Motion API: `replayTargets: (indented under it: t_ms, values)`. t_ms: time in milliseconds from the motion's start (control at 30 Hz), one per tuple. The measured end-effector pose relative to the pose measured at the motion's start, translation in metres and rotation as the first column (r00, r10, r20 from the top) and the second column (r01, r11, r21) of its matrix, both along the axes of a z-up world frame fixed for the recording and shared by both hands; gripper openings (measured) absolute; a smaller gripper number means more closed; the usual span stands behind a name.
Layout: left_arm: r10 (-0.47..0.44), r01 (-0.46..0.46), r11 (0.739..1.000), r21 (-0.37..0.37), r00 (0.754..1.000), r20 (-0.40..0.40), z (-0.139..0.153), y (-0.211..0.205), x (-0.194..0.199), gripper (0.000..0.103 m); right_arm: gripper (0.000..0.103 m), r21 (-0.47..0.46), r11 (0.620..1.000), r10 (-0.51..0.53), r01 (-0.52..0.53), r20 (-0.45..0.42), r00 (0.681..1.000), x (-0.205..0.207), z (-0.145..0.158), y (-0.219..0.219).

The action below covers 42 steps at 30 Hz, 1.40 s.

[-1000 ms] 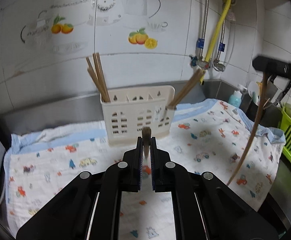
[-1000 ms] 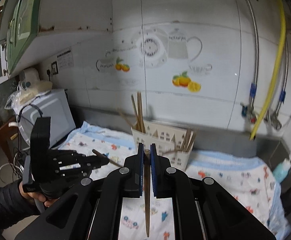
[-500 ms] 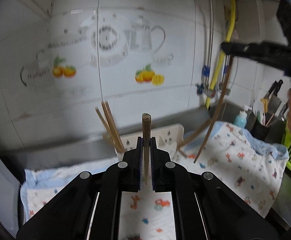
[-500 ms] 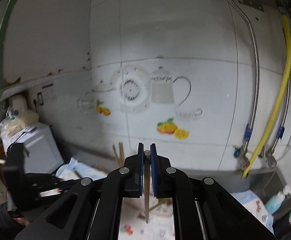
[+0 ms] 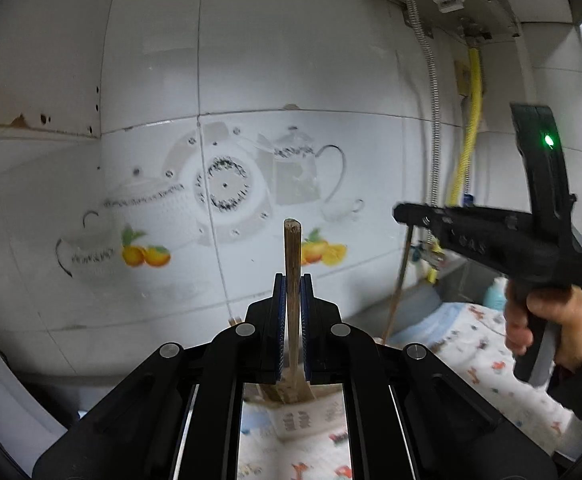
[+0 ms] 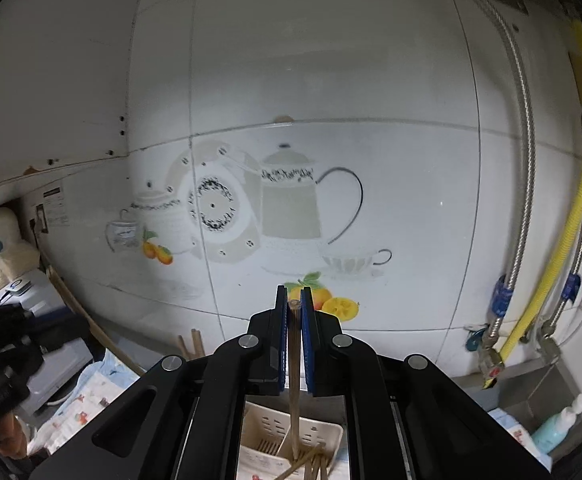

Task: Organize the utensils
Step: 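Lower both chopsticks into the holder and open both tools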

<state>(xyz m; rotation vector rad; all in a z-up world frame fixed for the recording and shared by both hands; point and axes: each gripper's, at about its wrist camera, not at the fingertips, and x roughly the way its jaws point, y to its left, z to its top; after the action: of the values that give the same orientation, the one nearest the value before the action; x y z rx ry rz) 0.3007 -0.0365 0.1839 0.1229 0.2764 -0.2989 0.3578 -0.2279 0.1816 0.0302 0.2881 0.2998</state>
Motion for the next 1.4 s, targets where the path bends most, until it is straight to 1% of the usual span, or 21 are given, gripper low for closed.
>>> replayTargets:
  t_ms: [133,167,267,333,500,567,667,767,867,933,1100,1200,1333,1400]
  values:
    - [0.019,-0.019,1.000,-0.003,1.000,-0.005,-0.009,-0.001,0.019,0.006,0.006,-0.001,1.000,-0.011,0.011,-0.003,1.000,0.012,-0.014,-0.002]
    - [0.016,-0.016,1.000,-0.013,1.000,-0.012,-0.013,0.000,0.024,0.006,0.006,0.001,1.000,-0.010,0.010,-0.011,1.000,0.016,-0.017,-0.004]
    - [0.025,-0.026,0.999,-0.032,0.999,-0.039,-0.025,0.003,0.037,0.006,0.006,0.019,1.000,-0.008,0.009,-0.035,0.999,0.026,-0.030,-0.008]
    - [0.036,-0.037,0.999,-0.029,0.998,-0.049,-0.033,0.004,0.043,0.006,0.006,0.033,0.999,0.000,0.002,-0.047,0.999,0.030,-0.037,-0.011]
    - [0.043,-0.046,0.999,-0.030,0.995,-0.095,-0.053,0.004,0.056,0.006,0.006,0.028,1.000,0.011,-0.008,-0.087,0.996,0.037,-0.054,-0.011]
    - [0.045,-0.048,0.998,-0.028,0.992,-0.114,-0.061,0.004,0.060,0.006,0.006,0.015,1.000,0.023,-0.021,-0.108,0.994,0.037,-0.059,-0.009]
    - [0.045,-0.048,0.999,-0.016,0.989,-0.140,-0.073,0.002,0.065,0.006,0.006,-0.037,0.999,0.027,-0.033,-0.152,0.988,0.038,-0.070,-0.002]
    - [0.049,-0.049,0.999,0.001,0.986,-0.162,-0.083,-0.001,0.069,0.006,0.006,-0.054,0.998,0.033,-0.044,-0.188,0.982,0.038,-0.078,0.000]
    - [0.048,-0.049,0.999,0.000,0.981,-0.186,-0.091,-0.002,0.074,0.006,0.006,-0.071,0.996,0.039,-0.057,-0.235,0.971,0.041,-0.085,0.002]
    - [0.053,-0.053,0.999,0.007,0.979,-0.199,-0.096,-0.002,0.078,0.006,0.007,-0.098,0.993,0.041,-0.068,-0.259,0.965,0.042,-0.090,0.005]
    - [0.061,-0.060,0.998,0.010,0.971,-0.230,-0.106,-0.002,0.084,0.006,0.007,-0.111,0.991,0.043,-0.077,-0.284,0.958,0.042,-0.094,0.004]
    - [0.065,-0.064,0.998,0.010,0.968,-0.243,-0.109,0.000,0.086,0.007,0.008,-0.118,0.990,0.038,-0.075,-0.283,0.958,0.041,-0.093,0.004]
    - [0.062,-0.059,0.998,0.019,0.969,-0.240,-0.109,-0.001,0.085,0.007,0.008,-0.121,0.990,0.034,-0.070,-0.273,0.961,0.038,-0.090,0.004]
    - [0.067,-0.065,0.998,0.020,0.970,-0.235,-0.108,0.000,0.082,0.007,0.010,-0.125,0.990,0.033,-0.069,-0.270,0.962,0.036,-0.088,0.004]
